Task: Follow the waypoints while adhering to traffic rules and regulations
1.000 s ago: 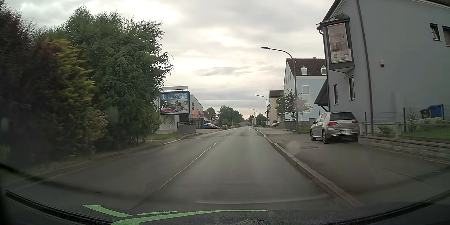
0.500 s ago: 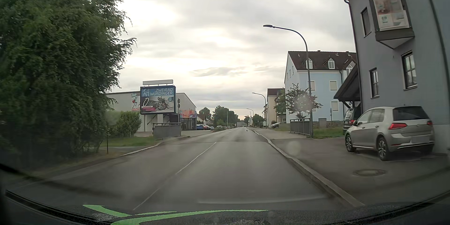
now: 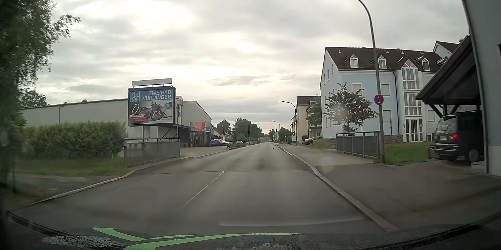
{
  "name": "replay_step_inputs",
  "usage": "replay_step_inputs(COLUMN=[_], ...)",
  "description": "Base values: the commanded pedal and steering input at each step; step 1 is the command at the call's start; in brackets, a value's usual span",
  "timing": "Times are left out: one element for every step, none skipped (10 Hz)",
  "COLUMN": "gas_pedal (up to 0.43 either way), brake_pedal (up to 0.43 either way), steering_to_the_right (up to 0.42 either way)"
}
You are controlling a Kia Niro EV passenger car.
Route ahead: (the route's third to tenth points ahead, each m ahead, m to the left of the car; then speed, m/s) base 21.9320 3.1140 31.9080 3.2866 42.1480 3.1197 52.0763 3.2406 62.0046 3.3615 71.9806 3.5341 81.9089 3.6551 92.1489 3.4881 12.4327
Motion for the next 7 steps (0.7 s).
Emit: replay_step_inputs(gas_pedal=[0.157,0.15,0.138,0.138,0.138,0.138,0.138], brake_pedal=[0.0,0.0,0.0,0.0,0.0,0.0,0.0], steering_to_the_right=[0.008,0.007,0.006,0.006,0.005,0.005,0.004])
